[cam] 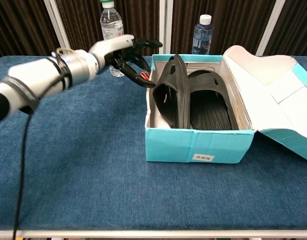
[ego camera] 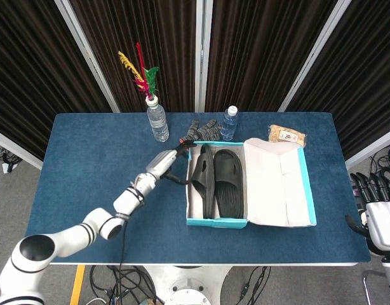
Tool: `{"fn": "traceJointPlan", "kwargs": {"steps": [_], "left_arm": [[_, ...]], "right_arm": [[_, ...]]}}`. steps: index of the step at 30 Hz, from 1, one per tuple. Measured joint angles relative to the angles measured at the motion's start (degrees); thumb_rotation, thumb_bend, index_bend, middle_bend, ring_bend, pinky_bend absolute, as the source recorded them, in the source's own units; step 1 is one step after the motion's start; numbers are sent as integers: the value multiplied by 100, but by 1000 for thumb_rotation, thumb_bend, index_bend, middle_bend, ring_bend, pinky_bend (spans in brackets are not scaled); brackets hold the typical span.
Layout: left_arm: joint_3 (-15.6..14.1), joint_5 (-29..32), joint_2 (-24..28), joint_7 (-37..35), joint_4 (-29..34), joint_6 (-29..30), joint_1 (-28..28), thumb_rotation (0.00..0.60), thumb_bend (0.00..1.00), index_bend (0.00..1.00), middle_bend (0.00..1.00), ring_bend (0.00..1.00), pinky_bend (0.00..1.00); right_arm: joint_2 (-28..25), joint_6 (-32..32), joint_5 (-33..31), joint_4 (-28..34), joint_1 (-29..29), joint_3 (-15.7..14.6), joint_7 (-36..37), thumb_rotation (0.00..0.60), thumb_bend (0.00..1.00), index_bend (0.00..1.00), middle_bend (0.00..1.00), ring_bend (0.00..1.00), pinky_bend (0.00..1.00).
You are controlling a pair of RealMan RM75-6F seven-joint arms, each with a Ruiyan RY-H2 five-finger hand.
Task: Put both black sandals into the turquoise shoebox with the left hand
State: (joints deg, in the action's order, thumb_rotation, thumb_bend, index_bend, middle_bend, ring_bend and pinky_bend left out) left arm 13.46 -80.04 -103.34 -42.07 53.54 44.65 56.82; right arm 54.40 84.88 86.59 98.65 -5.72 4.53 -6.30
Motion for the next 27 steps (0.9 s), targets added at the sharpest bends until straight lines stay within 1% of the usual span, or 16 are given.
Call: {"fn": "traceJointPlan", "kwargs": {"steps": [3, 5, 7, 10, 15, 19, 22, 27], "left_arm": [[26, 29, 479, 334, 631, -22, -30, 600, 0, 195, 79, 0, 204], [60, 63, 746, 637, 996, -14, -39, 600, 0, 256, 137, 4, 204], [83, 90, 876, 957, 1245, -24, -20, 600, 0, 283, 171, 10, 203], [88, 116, 949, 1439, 1425, -112, 76, 600, 0, 294, 183, 12, 195], [102, 270, 915, 2254, 1508, -357, 320, 600, 0, 293, 183, 12, 189], [163, 565, 773, 2880, 1463, -597, 572, 600, 0, 289, 183, 12, 188], [222, 859, 631, 3255, 1341, -756, 739, 599, 0, 289, 183, 12, 187], [273, 1313, 452, 3668, 1107, -1025, 930, 595, 0, 289, 183, 12, 185]], "right_arm": [[9, 6, 20, -1, -1, -3, 4, 600, 122, 29, 88, 0, 58], [18, 6, 29, -5, -2, -6, 5, 600, 122, 29, 88, 0, 58], [25, 5, 36, -12, -1, -12, 9, 600, 122, 29, 88, 0, 58], [31, 16, 37, -24, 7, -15, 16, 600, 122, 29, 88, 0, 58], [37, 17, 6, -59, 17, -8, 54, 600, 122, 29, 88, 0, 58], [54, -10, -3, -99, 7, -8, 89, 600, 123, 29, 88, 0, 58], [64, -25, -33, -137, 4, -2, 125, 600, 122, 29, 88, 0, 58], [69, -31, -67, -197, 15, 2, 188, 600, 122, 29, 88, 0, 58]]}}
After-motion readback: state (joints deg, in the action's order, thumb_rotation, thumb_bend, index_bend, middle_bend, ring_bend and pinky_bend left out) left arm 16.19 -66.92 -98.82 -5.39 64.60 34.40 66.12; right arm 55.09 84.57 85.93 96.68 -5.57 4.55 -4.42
